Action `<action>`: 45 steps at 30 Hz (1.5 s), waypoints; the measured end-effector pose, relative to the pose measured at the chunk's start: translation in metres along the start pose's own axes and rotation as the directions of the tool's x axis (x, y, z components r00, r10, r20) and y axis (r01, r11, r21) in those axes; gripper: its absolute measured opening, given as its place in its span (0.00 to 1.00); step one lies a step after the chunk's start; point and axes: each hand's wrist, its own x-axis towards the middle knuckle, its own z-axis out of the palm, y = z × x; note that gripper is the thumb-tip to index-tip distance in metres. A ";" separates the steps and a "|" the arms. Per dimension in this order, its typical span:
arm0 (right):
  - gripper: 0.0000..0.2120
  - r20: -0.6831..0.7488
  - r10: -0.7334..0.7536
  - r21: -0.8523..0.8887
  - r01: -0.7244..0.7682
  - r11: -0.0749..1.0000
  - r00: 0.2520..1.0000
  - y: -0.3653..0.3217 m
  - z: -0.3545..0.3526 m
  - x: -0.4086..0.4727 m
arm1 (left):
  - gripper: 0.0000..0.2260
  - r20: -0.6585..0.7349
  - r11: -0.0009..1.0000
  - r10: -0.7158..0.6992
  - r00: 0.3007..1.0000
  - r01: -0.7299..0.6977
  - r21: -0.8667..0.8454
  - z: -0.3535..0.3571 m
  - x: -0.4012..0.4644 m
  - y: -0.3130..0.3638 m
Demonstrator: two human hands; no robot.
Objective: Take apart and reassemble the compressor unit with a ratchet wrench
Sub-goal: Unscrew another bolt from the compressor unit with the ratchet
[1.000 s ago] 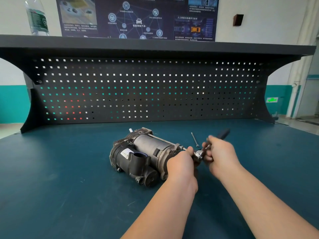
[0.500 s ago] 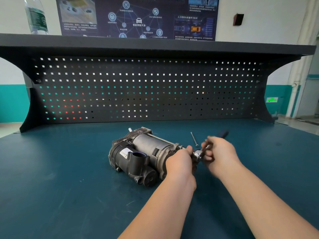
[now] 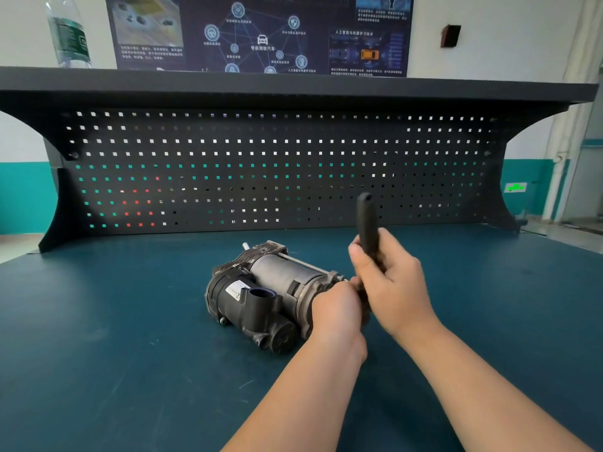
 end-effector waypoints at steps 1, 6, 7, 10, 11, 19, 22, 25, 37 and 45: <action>0.06 -0.061 0.066 0.070 -0.062 0.996 0.996 0.000 0.000 0.003 | 0.06 -0.011 1.000 0.004 1.000 -0.004 0.009 0.000 0.001 0.000; 0.12 0.032 0.856 0.703 -0.620 0.348 0.517 0.016 -0.009 0.016 | 0.06 -0.055 0.998 -0.002 0.998 0.005 0.055 0.002 0.005 0.001; 0.13 0.149 0.902 0.763 -0.627 0.156 0.406 0.019 -0.009 0.014 | 0.04 -0.058 0.998 -0.012 0.998 0.015 0.064 0.002 0.006 0.001; 0.15 0.221 0.912 0.805 -0.593 0.031 0.346 0.021 -0.007 0.011 | 0.05 -0.057 0.998 -0.006 0.998 0.010 0.058 0.001 0.006 0.000; 0.15 0.161 0.899 0.803 -0.583 0.120 0.407 0.021 -0.006 0.013 | 0.07 -0.056 0.999 -0.005 0.998 0.008 0.053 0.000 0.007 -0.001; 0.05 0.028 0.041 0.008 -0.041 0.999 0.999 0.002 -0.006 0.004 | 0.07 0.029 0.998 -0.032 0.999 0.031 0.063 -0.002 0.001 0.000; 0.07 -0.056 0.164 0.127 -0.155 0.980 0.985 0.000 -0.007 0.008 | 0.05 0.022 0.997 -0.023 0.999 0.021 0.077 -0.001 0.002 0.000; 0.08 -0.135 0.632 0.448 -0.522 0.726 0.763 0.009 -0.009 0.018 | 0.06 -0.023 0.996 -0.016 1.000 0.018 0.086 0.000 0.003 0.000; 0.06 -0.099 0.072 0.071 -0.065 0.995 0.992 0.006 -0.006 0.007 | 0.06 0.019 0.998 -0.010 1.000 0.009 0.057 0.000 -0.003 0.000; 0.10 -0.195 0.322 0.298 -0.256 0.919 0.927 0.005 -0.002 0.011 | 0.14 -0.012 0.999 0.023 1.000 -0.023 0.024 0.000 0.001 0.000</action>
